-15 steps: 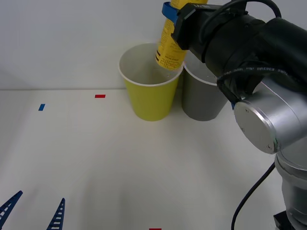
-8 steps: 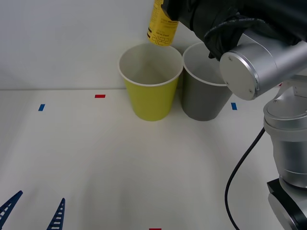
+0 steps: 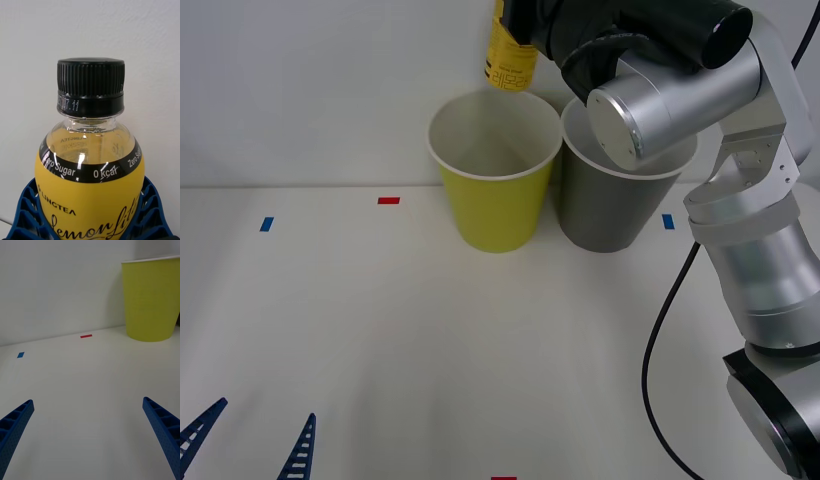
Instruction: Put cans in the gray bin and PET bottles in the light green bin.
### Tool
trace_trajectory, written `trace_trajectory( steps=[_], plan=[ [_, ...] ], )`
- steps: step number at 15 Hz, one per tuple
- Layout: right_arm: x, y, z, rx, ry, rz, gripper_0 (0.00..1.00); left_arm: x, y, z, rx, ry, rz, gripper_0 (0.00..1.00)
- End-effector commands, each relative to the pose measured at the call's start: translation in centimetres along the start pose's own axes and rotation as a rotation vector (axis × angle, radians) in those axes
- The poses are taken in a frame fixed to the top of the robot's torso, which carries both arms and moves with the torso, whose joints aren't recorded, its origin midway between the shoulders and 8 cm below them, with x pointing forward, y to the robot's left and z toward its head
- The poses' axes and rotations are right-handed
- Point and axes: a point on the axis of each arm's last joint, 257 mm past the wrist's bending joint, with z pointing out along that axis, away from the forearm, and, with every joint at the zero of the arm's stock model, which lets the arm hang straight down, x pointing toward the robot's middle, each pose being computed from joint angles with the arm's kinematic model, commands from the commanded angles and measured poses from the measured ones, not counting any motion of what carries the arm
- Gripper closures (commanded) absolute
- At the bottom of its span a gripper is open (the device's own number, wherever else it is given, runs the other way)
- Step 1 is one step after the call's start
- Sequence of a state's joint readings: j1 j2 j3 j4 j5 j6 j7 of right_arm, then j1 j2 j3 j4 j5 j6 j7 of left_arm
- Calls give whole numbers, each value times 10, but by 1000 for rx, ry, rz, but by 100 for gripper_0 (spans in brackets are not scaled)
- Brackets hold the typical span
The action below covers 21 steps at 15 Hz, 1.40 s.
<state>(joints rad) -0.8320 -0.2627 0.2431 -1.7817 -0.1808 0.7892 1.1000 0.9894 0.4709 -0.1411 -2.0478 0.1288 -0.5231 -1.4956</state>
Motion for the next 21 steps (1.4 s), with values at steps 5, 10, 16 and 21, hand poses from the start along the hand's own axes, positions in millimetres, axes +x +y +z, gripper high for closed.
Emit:
trace_trajectory(
  steps=[5, 10, 16, 21],
  plan=[
    [22, 25, 6, -27, 27, -59, 100, 0, 0, 0, 0, 0, 0, 0],
    [27, 18, 16, -25, -2, -79, 100, 0, 0, 0, 0, 0, 0, 0],
    [17, 29, 13, -38, -28, -77, 0, 0, 0, 0, 0, 0, 0, 0],
    [-11, 34, -23, -53, -105, -139, 0, 0, 0, 0, 0, 0, 0, 0]
  ],
)
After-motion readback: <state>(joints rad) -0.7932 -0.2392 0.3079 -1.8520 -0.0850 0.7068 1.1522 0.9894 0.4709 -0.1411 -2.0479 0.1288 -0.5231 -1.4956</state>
